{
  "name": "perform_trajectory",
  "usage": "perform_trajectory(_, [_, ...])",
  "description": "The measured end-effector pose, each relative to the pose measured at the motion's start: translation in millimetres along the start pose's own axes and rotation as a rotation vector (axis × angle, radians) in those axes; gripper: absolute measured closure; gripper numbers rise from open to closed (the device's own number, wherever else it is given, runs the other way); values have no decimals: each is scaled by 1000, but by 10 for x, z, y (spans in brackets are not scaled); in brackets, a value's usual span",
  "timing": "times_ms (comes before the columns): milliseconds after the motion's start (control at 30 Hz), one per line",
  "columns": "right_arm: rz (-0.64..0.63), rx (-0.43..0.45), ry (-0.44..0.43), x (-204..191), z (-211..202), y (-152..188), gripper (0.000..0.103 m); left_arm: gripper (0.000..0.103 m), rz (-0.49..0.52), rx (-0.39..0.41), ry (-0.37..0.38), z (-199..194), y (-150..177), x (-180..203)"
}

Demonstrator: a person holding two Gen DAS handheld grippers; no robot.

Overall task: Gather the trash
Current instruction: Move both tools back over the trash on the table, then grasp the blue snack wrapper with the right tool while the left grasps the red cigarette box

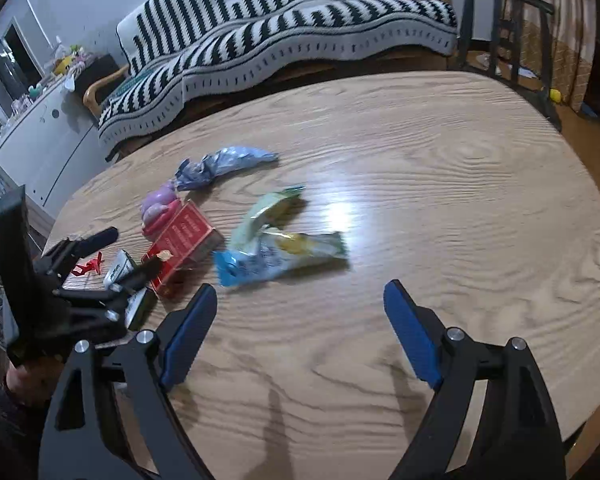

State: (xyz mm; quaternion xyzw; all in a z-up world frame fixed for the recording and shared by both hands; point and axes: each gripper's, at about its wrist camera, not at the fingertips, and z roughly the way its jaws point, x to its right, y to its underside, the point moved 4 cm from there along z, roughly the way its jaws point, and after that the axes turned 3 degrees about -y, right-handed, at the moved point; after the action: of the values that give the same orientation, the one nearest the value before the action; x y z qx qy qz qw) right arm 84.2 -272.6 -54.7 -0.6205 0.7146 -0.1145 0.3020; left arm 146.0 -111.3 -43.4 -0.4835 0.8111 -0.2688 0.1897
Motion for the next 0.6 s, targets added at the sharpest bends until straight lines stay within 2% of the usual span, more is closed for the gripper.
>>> perform_trajectory(267, [35,-36,2,-124,318,-97,21,10,15,-20,-12,241,-47,57])
perform_trajectory(333, [49,-39,4,-115,355,-113,21,23,10,-20,2,246,-69,93])
perform_trajectory(367, [56,-40,2,-102,350,-109,21,35,10,-18,25,242,-87,115])
perform_trajectory(400, [68,-40,-2,-96,359,-113,21,41,15,-18,35,231,-94,128])
perform_trajectory(600, [143,-66,-16,-9,461,-140,29,44,1,4,26,99,-113,202])
